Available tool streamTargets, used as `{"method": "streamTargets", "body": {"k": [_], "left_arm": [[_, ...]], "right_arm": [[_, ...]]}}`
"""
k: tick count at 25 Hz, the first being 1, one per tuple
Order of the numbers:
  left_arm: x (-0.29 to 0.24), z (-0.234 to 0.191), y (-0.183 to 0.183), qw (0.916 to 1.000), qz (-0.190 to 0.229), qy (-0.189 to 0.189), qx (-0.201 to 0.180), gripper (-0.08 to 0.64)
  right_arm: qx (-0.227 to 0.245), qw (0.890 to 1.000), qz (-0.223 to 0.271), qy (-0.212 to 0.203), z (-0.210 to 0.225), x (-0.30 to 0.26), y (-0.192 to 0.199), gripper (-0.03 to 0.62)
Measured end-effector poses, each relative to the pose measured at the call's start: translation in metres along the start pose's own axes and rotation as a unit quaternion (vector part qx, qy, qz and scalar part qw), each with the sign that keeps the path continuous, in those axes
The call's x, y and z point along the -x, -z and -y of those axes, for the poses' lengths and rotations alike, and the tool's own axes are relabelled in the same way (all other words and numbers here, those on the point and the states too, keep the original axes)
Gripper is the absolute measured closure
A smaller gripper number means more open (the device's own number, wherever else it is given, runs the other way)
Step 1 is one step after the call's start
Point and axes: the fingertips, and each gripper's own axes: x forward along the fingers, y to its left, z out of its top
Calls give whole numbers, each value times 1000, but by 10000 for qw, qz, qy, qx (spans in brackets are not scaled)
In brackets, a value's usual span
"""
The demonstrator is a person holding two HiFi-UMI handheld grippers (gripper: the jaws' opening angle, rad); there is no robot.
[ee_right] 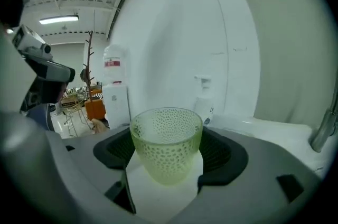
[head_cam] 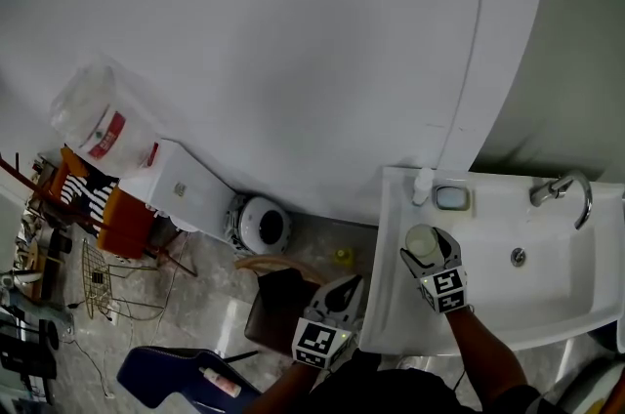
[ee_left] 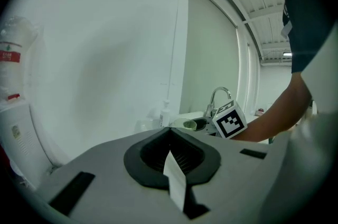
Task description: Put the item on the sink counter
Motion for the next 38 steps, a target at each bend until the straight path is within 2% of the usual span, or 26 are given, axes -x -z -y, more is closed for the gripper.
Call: {"method": "streamTargets", "body": {"k": [13,21,23,26,31,34,38], "left_arm": [[8,-4,-6,9998,87,-164,18,548],[12,2,-6,9997,128,-188,57,548],[13,4,-7,9997,140,-186,37,548],[16,4,-9,9997,152,-188,14,548],[20,8,-9,9997,173,-167,9,548],[21,12,-9,9997,195,-110,47,548],[20,20,-12,9996,239,3,157,548]], "right_arm": [[40,9998,-140,-151,-3,-9,21,207],[156,9998,-84,-55,0,-9,33,201],[66,9998,-117,-134,-1,-8,37,147],[-59,9999,-42,-154,-2,-1,32,126],[-101,9995,266,-98,-5,23,3,127],[-94,9990,429,24,-7,44,-18,152],[-110,9974,702,118,-14,78,-43,262]]}}
